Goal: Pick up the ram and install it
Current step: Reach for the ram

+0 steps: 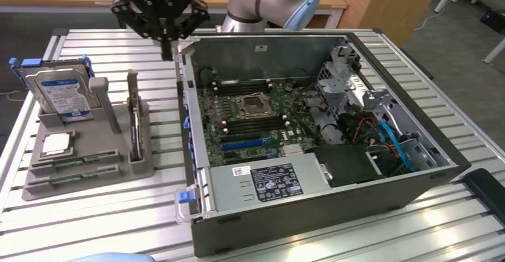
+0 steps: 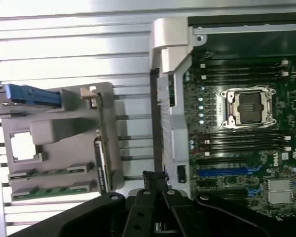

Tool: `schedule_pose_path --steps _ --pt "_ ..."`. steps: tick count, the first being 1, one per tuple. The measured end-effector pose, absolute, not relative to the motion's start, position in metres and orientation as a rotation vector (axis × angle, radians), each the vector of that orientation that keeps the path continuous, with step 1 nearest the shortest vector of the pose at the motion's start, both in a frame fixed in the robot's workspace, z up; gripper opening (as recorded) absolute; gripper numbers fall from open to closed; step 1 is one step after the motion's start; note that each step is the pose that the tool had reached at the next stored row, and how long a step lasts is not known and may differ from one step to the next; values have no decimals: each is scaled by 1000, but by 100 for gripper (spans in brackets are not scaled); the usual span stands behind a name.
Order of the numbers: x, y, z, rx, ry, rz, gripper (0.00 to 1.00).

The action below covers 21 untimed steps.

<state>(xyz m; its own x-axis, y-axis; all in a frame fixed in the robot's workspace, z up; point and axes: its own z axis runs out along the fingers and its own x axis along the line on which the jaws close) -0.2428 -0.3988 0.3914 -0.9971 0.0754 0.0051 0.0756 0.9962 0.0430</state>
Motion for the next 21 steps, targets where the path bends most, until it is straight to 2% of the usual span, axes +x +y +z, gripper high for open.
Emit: schedule_pose_path --steps 21 --pt "-338 -399 391 -118 -3135 -68 10"
